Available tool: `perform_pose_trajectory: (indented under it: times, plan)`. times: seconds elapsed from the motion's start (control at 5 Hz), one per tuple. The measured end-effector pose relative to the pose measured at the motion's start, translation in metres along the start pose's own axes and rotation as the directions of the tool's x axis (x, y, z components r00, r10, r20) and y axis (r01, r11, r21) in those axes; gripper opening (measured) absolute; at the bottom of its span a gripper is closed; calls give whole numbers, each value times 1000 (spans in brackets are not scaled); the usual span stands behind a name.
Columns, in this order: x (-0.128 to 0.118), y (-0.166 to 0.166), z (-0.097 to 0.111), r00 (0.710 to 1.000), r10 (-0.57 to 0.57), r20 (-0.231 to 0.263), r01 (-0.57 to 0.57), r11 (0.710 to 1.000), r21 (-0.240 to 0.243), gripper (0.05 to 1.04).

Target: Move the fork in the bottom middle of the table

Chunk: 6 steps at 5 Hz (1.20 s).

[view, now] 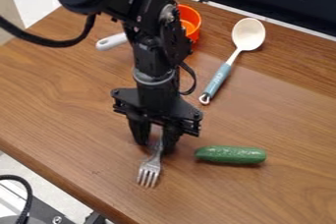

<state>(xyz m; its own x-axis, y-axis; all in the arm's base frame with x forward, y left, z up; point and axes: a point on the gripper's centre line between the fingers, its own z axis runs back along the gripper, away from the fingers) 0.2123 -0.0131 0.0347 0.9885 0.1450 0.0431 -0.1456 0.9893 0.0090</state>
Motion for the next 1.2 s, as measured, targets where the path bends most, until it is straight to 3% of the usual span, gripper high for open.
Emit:
perform_pose_trajectory:
  times: [0.2,0.4,0.8,1.0,1.2]
  plan:
    - [-1,2,2,1000,-21,-15,21,1000,-4,907]
    - [6,5,15,999,-38,17,39,999,-27,1002]
    - [22,17,40,995,-72,62,77,994,-77,999]
    - [24,30,44,991,-110,74,112,993,-26,999]
    - [23,50,46,981,-186,51,183,982,48,999]
